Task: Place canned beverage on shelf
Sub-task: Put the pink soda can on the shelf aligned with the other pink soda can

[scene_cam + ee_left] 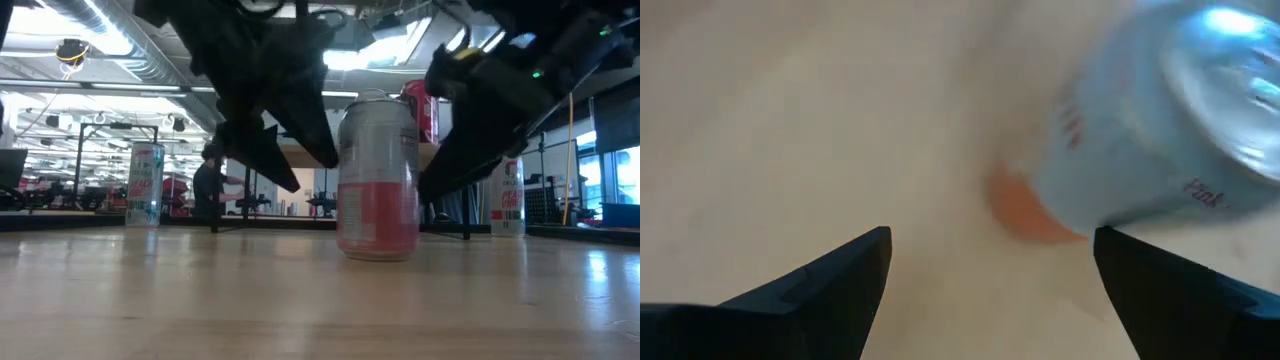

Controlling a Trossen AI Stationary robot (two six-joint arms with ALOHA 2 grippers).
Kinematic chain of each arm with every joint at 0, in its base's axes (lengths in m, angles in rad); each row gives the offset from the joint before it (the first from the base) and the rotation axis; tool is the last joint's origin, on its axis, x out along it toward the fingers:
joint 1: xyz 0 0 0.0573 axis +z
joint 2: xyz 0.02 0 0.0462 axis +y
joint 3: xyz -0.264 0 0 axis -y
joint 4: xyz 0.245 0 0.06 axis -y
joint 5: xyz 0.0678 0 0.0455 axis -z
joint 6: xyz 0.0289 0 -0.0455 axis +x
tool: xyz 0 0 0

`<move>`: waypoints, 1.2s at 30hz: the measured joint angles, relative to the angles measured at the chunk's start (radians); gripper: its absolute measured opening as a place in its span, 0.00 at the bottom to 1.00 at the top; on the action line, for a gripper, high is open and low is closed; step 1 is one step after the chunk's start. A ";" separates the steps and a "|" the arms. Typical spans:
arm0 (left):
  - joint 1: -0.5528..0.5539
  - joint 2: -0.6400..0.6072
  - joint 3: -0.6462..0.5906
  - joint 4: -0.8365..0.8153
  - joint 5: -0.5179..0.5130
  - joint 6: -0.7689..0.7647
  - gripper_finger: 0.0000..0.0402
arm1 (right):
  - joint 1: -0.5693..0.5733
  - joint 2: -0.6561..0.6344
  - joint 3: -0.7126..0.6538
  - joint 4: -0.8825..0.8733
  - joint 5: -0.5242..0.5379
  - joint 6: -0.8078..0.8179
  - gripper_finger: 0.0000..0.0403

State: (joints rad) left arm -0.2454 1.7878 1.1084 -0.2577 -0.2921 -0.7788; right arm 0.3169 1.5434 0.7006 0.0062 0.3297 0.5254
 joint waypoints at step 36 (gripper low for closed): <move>-0.020 -0.032 0.000 0.039 0.134 0.072 0.86 | -0.083 -0.026 0.001 -0.044 -0.102 -0.088 0.91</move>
State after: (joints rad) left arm -0.2654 1.7554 1.1088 -0.2190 -0.1585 -0.7063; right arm 0.2342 1.5173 0.7013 -0.0377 0.2279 0.4370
